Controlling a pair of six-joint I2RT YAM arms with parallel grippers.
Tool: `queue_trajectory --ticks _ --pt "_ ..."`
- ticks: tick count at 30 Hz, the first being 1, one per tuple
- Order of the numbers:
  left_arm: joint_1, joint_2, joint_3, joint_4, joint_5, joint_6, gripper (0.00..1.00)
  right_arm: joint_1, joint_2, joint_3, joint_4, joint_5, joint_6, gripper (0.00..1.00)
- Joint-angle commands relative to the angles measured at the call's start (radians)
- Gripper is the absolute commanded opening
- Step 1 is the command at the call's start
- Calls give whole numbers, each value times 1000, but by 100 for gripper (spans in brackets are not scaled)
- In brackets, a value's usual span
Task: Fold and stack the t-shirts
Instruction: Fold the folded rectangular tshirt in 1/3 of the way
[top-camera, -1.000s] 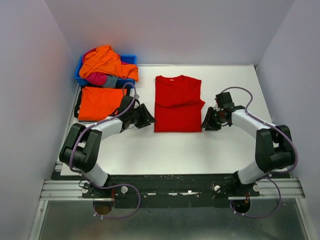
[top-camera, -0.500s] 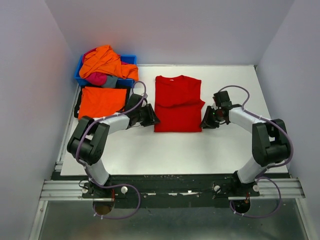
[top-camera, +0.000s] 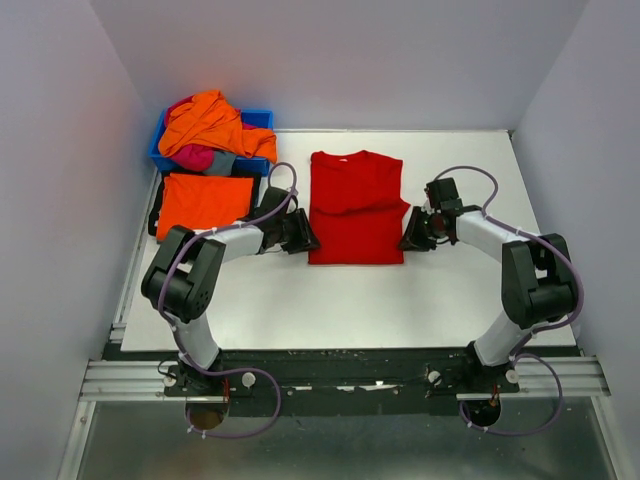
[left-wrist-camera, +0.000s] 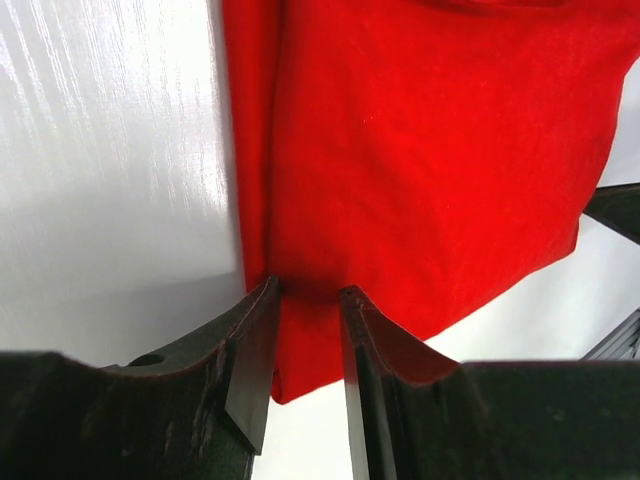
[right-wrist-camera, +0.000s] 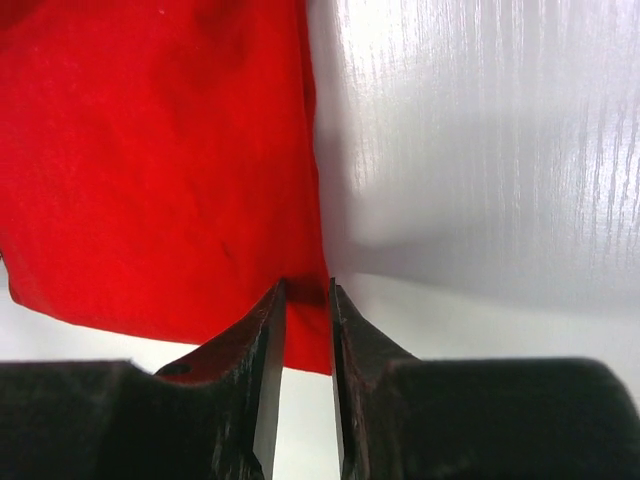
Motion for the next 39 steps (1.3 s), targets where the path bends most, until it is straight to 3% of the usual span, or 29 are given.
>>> queue_trajectory --ticks 1,7,12,24,28,31,35,39 --pt "0 -1 32 -58 -51 31 46 5 13 31 36 -11 -14 28" --pt "0 -48 32 -103 -110 51 49 5 17 30 42 -17 -14 18" --pt "1 -27 41 -91 -90 45 50 5 17 30 50 -27 -16 1" --pt "-3 4 48 -29 1 14 43 5 16 27 56 -37 -17 1" --pt "-14 15 55 -23 7 11 43 5 16 27 56 -37 -17 4" --pt "-19 22 62 -16 19 12 42 5 13 24 54 -31 -9 13" --pt "-20 44 84 -28 24 25 31 5 -1 16 57 -8 7 32" --pt "-19 16 85 -60 -21 34 26 5 -7 16 54 9 12 33"
